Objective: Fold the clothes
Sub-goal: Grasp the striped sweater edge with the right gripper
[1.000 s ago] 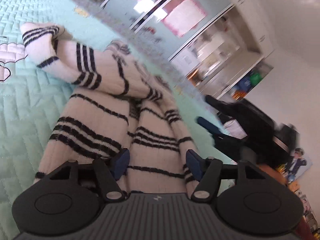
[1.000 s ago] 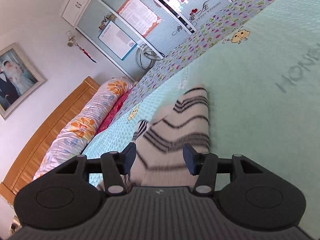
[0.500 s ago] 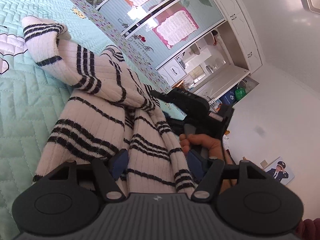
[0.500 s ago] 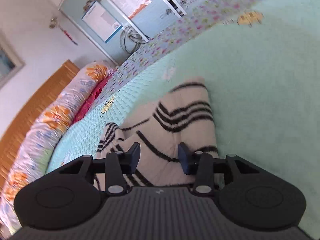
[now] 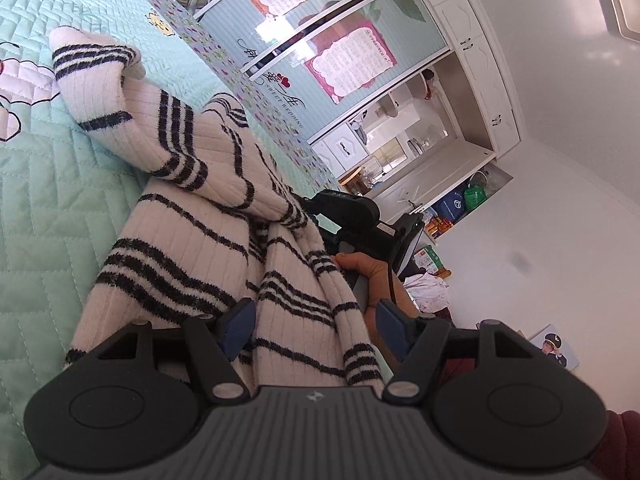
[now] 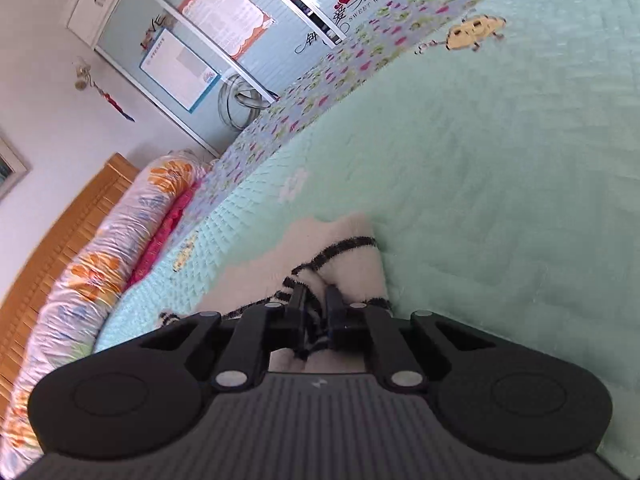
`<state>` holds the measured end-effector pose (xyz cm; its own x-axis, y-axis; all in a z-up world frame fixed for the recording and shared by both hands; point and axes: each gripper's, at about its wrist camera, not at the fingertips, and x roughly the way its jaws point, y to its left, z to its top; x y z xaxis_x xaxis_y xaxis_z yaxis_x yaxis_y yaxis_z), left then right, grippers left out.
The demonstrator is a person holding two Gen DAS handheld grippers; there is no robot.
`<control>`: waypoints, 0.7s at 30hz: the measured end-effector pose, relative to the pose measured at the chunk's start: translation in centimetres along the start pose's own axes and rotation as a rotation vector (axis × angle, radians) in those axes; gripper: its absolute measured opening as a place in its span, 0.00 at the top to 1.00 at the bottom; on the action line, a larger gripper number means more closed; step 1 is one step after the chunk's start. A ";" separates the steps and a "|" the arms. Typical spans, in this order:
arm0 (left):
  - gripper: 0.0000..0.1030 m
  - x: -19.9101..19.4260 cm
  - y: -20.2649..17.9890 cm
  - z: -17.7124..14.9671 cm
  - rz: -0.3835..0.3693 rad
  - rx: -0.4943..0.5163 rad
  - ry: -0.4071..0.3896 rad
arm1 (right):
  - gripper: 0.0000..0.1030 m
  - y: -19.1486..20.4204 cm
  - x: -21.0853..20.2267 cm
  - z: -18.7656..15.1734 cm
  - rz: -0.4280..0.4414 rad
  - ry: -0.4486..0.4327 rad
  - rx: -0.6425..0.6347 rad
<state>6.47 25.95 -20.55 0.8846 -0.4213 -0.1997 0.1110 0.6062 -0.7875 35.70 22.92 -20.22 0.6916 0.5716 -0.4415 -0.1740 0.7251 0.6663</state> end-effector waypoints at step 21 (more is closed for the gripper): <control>0.33 -0.4 0.4 0.2 -0.022 -0.048 -0.014 | 1.00 10.4 8.0 -1.9 0.065 0.203 -0.239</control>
<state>6.29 26.50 -20.65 0.8883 -0.4250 -0.1741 0.1089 0.5633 -0.8191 38.07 35.82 -17.98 0.5236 0.6673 -0.5297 -0.3900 0.7405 0.5473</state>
